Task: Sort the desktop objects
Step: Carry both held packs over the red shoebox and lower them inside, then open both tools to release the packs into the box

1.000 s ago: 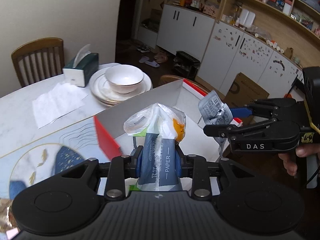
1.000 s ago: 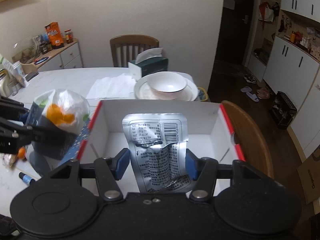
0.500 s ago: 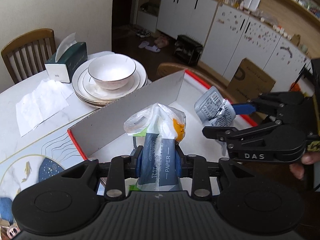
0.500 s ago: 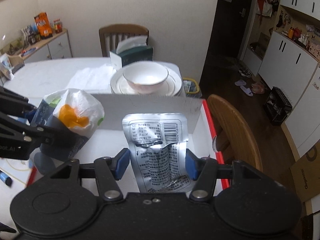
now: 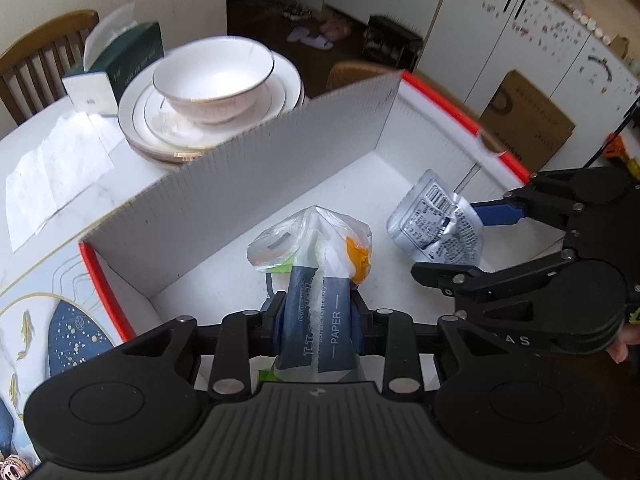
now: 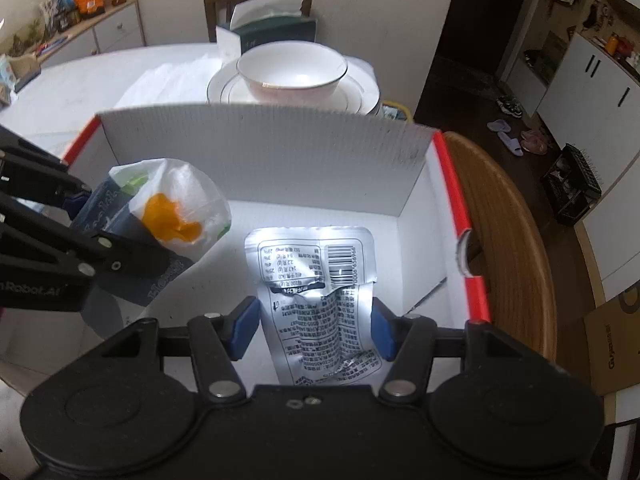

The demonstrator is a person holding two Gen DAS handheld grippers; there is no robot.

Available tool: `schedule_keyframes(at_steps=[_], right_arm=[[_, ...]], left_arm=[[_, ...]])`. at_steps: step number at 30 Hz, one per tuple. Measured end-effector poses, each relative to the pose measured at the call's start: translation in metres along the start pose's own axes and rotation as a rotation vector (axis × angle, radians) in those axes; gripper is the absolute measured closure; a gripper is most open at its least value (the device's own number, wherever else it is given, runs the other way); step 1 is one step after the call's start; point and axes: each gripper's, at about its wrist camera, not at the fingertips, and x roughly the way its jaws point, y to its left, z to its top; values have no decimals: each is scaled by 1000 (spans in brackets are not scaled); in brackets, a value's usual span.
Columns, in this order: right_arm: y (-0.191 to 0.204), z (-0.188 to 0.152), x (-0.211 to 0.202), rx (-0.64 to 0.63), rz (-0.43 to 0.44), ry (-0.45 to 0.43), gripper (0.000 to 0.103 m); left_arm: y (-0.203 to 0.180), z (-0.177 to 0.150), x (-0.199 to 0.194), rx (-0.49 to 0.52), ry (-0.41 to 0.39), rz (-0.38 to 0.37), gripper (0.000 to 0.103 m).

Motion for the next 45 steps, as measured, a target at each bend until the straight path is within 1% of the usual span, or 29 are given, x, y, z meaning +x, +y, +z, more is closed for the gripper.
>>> schedule_keyframes(at_steps=[4,8,14,17,21,24,26,28,29,31,33,37,41,45], right_arm=[[2,-5,12,-23,-9,45,46],[1,-6,19,-7,-9,67,46],[3,-7,24,-1,-5,96,46],[4,-11,26,18,11,113,46],[9,-13,26,25,24,117,46],[10,-14,28,22,26,124,46],[10,-11,30,24,26,130,45],[10,-10,30,20,30,134,44],[10,-10,30,18,31,132,41],[9,-9,29,18,34,126,40],[8,-9,26,23,36,117,40],[2,-9,12,32,44,84,38],[0,-9,-4,39,63,41,37],[1,-8,-20,48,75,-6,36]], left_arm=[[1,-1,13,-2,35,17,74],[4,-2,25,5,66,45,73],[2,-1,34,57,83,63,73],[1,-1,36,82,88,73,73],[8,1,40,74,96,88,73],[11,3,40,66,100,80,72],[11,4,39,61,99,67,67],[12,4,38,55,90,49,60],[12,3,36,50,82,38,57],[11,3,32,46,67,18,42],[9,3,28,44,50,11,36],[13,4,16,23,9,-21,35],[15,2,-5,1,-42,-53,35],[16,-6,-30,-23,-106,-53,35]])
